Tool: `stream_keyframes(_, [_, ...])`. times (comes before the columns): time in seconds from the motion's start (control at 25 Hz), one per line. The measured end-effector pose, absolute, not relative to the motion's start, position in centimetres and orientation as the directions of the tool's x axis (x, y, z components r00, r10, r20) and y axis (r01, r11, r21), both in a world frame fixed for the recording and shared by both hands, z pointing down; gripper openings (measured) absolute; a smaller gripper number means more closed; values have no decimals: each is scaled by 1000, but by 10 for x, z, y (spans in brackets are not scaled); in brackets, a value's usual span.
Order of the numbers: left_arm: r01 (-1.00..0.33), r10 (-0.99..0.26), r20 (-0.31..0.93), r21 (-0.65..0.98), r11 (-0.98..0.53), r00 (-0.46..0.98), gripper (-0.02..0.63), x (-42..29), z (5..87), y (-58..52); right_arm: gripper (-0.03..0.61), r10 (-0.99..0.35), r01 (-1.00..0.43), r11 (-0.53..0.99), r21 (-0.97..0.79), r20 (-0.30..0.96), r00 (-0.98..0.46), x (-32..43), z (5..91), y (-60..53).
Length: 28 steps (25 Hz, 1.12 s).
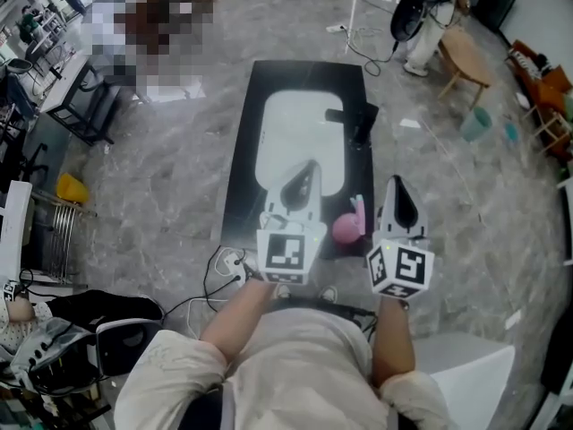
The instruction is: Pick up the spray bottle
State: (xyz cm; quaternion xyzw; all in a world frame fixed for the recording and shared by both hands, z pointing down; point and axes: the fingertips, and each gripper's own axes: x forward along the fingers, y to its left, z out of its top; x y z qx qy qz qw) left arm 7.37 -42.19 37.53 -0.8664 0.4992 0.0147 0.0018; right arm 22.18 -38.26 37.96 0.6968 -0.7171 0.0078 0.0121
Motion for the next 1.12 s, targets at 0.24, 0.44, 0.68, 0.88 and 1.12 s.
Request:
stream_keyframes(0.24, [-866, -866, -22, 1, -500, 500, 2, 83, 379, -422, 14, -991, -996, 89, 1, 100, -89, 223, 411, -382])
stream_keyframes(0.44, [-867, -867, -16, 8, -498, 498, 2, 89, 384, -420, 81, -971, -989, 145, 7, 194, -141, 217, 445, -378])
stream_keyframes(0.68, [-867, -867, -26, 5, -498, 497, 2, 96, 382, -412, 152, -935, -981, 195, -1, 303, -186, 211, 486, -366])
stream_keyframes(0.88, [-870, -870, -20, 36, -492, 492, 2, 105, 386, -405, 197, -906, -976, 219, -1, 371, -204, 212, 515, -352])
stream_keyframes(1.12, [-871, -871, -7, 21, -491, 491, 2, 93, 389, -414, 218, -866, -969, 245, -10, 447, -223, 192, 550, -358])
